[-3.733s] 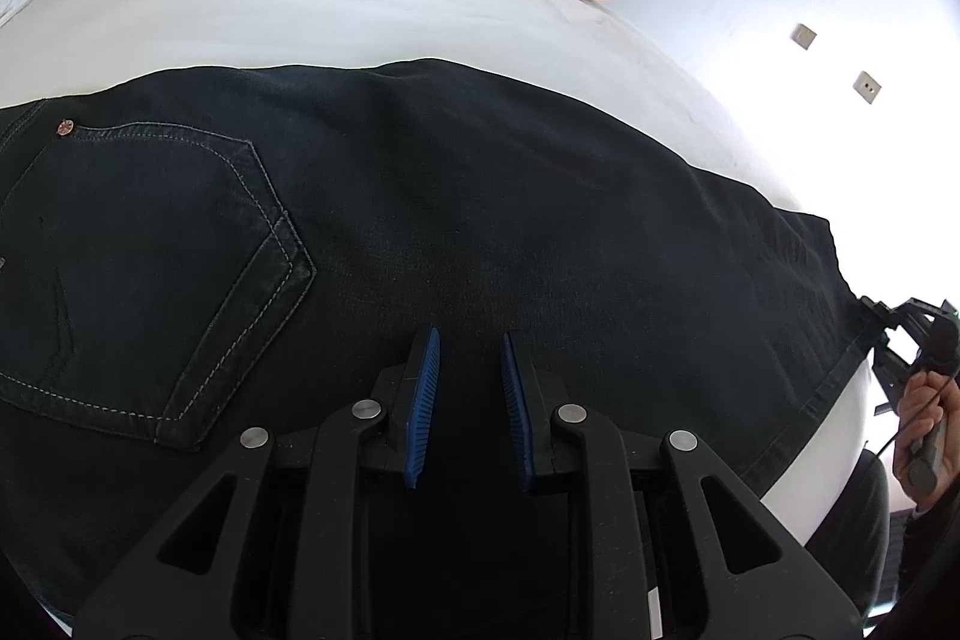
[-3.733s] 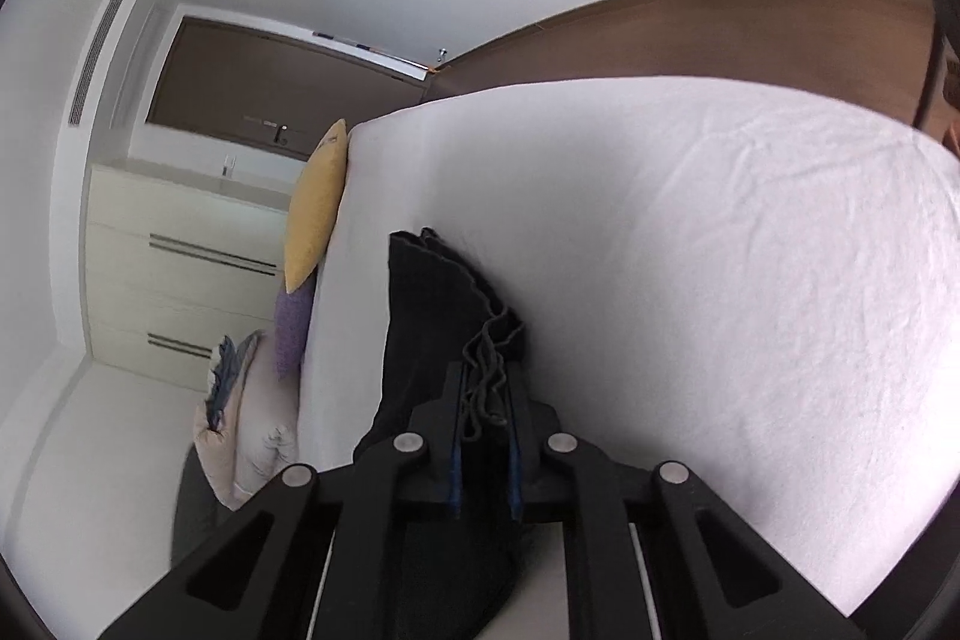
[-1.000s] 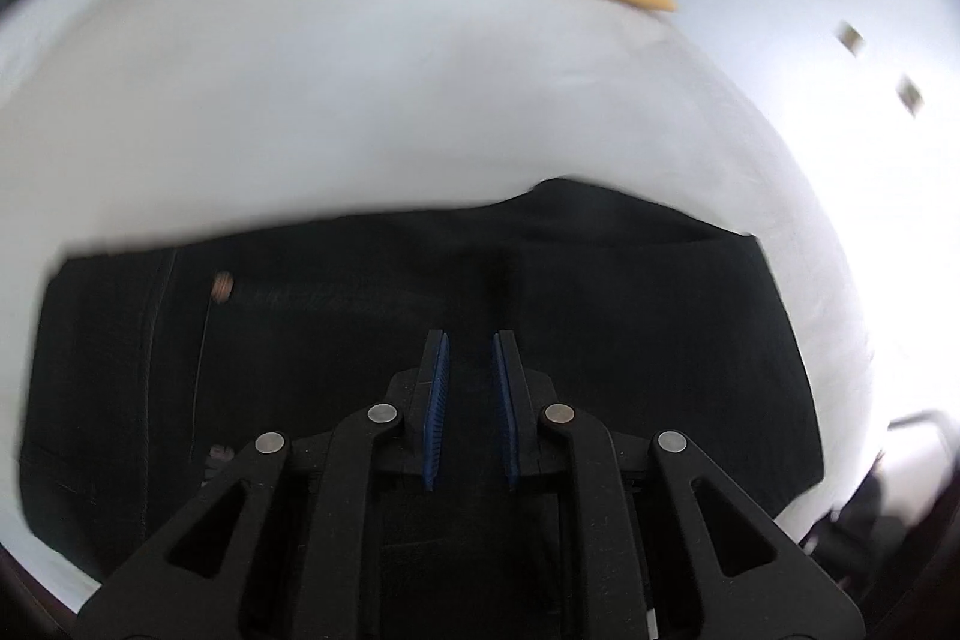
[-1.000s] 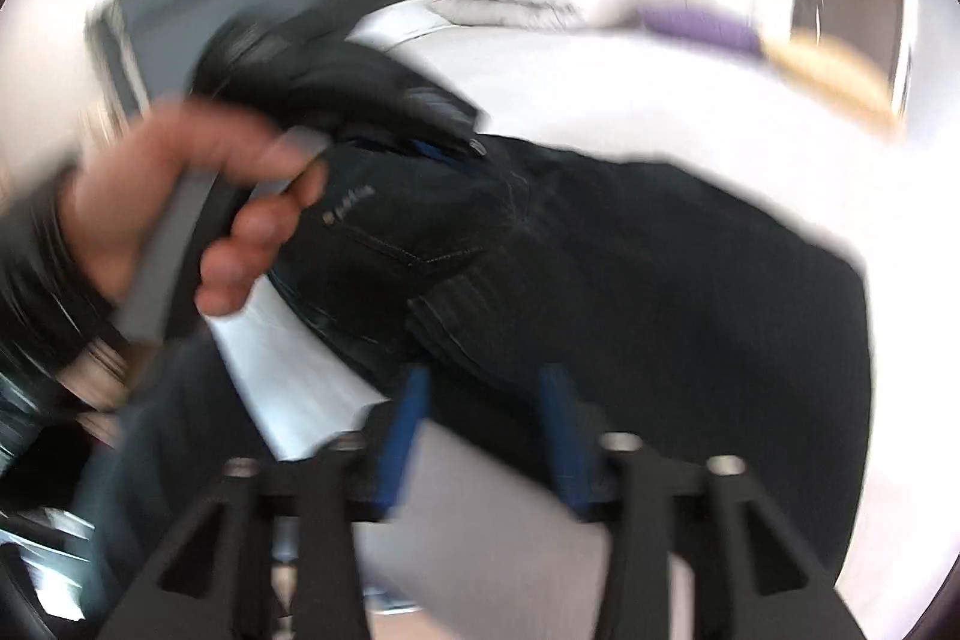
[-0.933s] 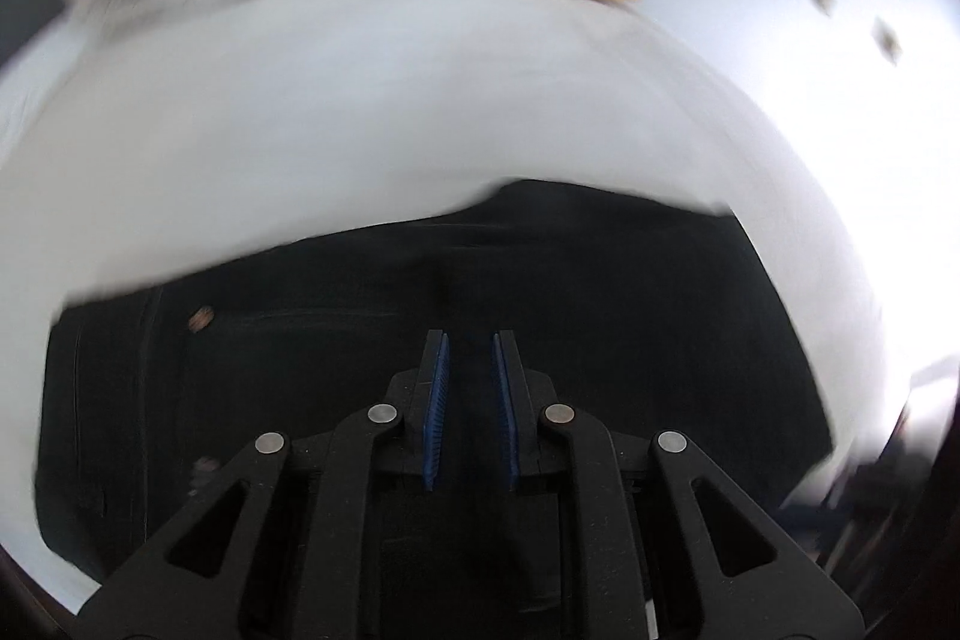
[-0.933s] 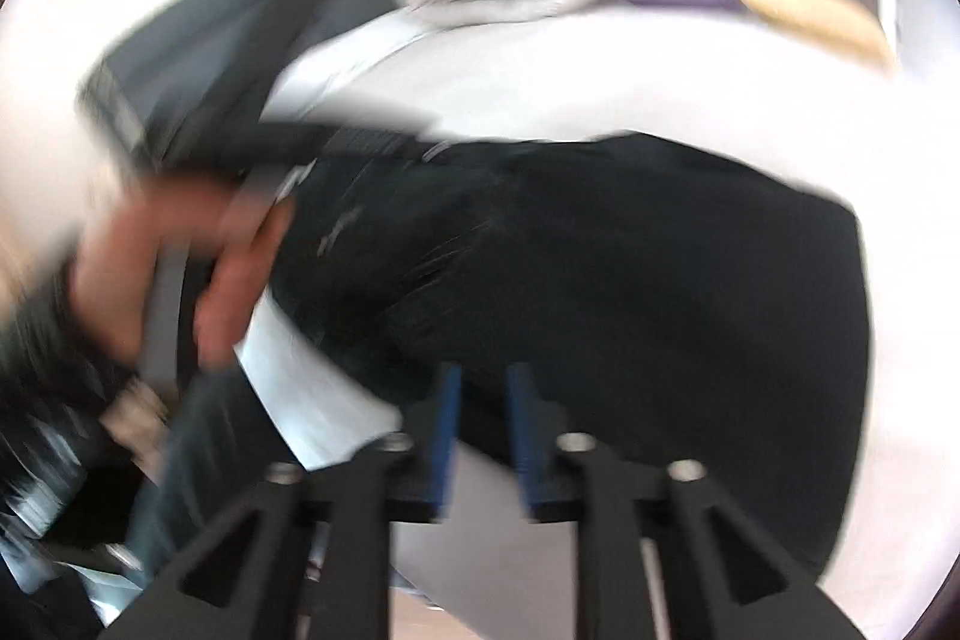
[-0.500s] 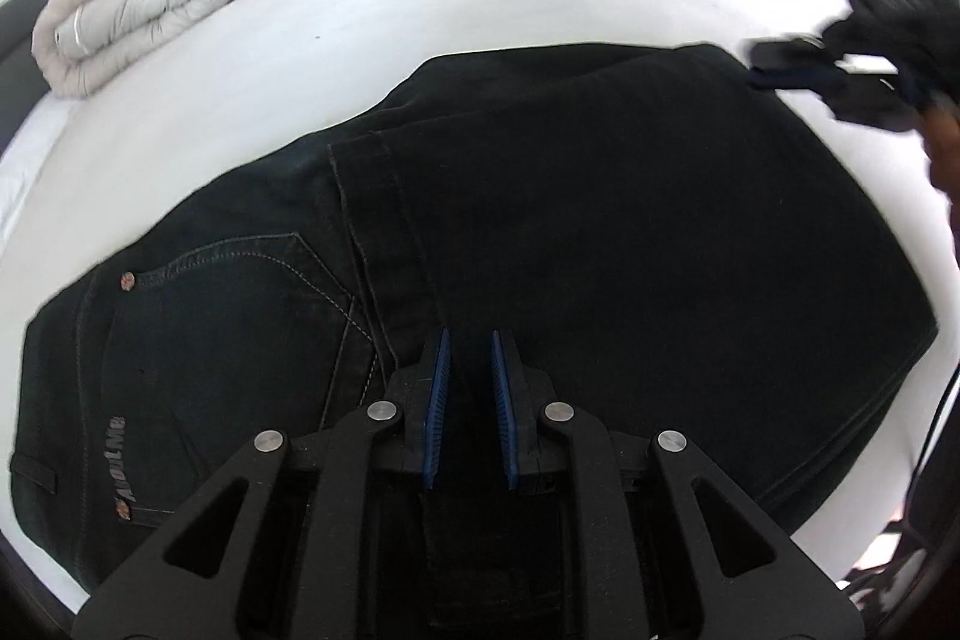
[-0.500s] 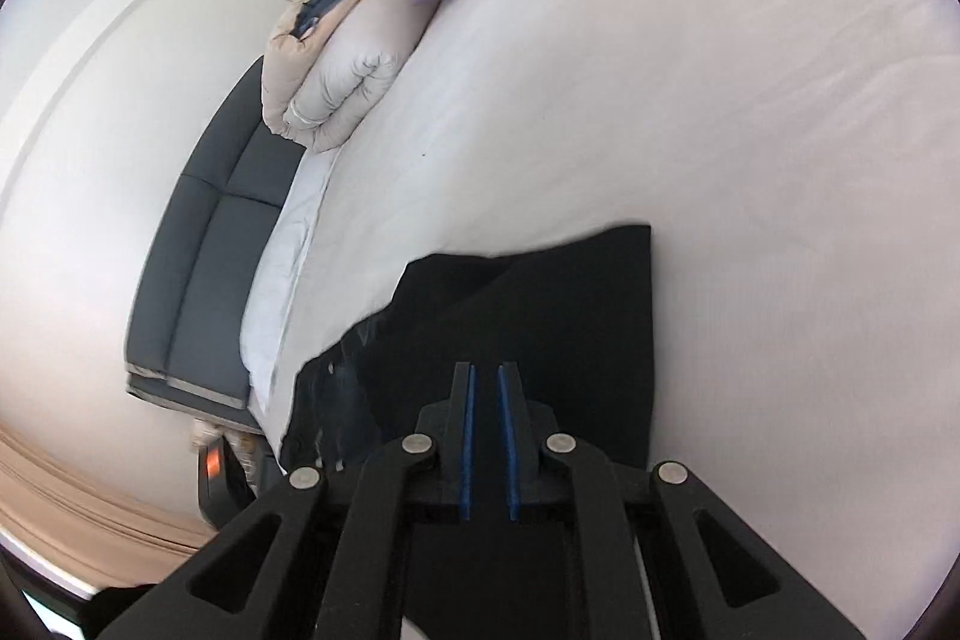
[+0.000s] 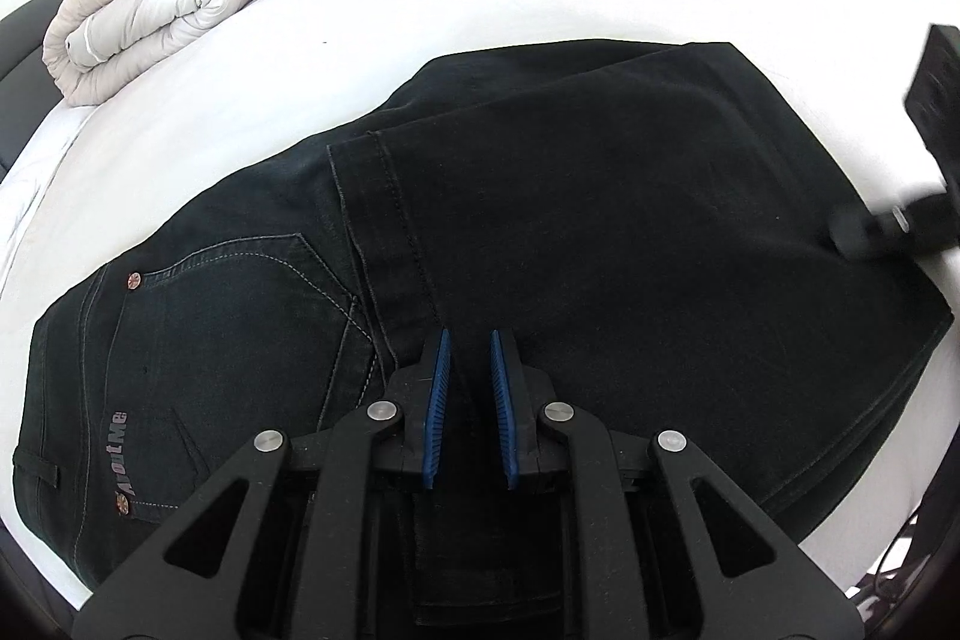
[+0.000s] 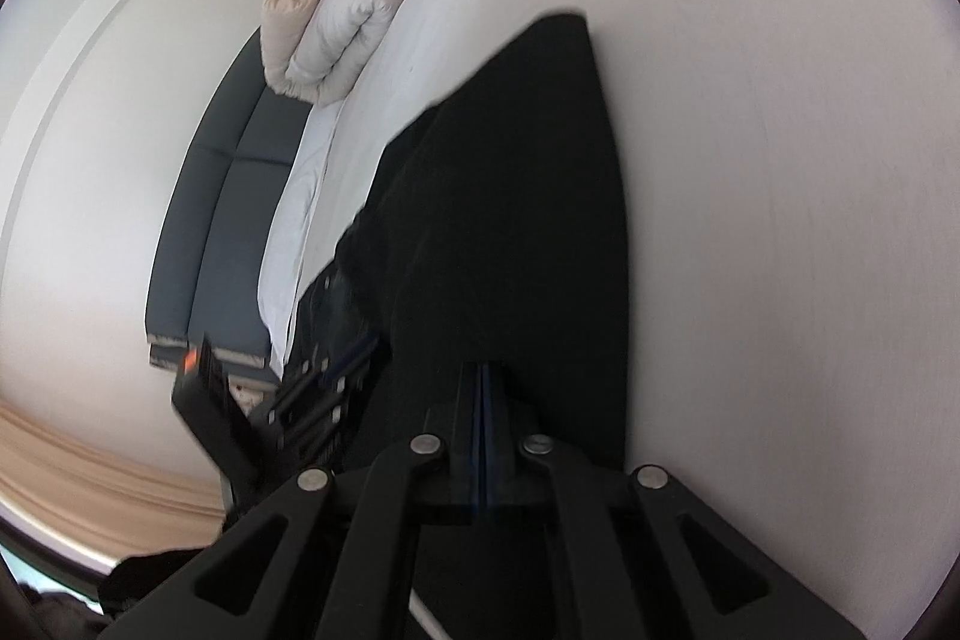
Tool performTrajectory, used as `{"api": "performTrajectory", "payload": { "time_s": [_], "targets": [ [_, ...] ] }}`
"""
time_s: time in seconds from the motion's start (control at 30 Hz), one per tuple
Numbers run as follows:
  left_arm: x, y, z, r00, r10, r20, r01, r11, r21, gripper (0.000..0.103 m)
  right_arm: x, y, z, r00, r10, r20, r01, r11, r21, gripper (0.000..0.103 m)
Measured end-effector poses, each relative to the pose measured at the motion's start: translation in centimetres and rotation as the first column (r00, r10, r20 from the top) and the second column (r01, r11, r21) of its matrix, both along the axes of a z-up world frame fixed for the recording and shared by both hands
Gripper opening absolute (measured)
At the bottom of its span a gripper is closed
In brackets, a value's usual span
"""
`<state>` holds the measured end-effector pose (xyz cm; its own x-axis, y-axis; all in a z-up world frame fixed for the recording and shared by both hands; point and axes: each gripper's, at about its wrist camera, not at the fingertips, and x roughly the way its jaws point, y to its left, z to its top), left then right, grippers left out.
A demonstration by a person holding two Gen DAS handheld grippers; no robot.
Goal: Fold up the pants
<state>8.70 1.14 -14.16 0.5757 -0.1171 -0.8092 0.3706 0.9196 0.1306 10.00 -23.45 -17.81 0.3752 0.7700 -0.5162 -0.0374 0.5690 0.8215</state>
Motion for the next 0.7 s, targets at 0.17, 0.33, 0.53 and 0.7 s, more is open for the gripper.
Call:
{"api": "performTrajectory", "payload": {
  "time_s": [0.17,0.33,0.53,0.7],
  "targets": [
    [0.0,0.2,0.0,1.000,0.000,-0.002,0.000,1.000,-0.014,0.014,-3.6,1.4,0.9,1.000,0.007,-0.012,-0.008,1.000,-0.029,0.000],
    [0.1,0.1,-0.1,1.000,0.003,0.001,-0.003,1.000,-0.021,0.014,-4.7,2.2,1.4,1.000,-0.001,-0.016,-0.001,0.993,-0.117,0.000],
    [0.1,0.0,-0.1,1.000,0.007,0.005,-0.007,0.999,-0.035,0.014,-5.1,2.4,0.3,0.999,-0.038,0.029,0.042,0.987,-0.153,0.000],
    [0.1,0.4,0.0,1.000,0.018,0.011,-0.017,0.998,-0.061,0.014,-5.4,2.5,0.1,0.997,-0.052,0.049,0.059,0.986,-0.155,0.000]
  ]
}}
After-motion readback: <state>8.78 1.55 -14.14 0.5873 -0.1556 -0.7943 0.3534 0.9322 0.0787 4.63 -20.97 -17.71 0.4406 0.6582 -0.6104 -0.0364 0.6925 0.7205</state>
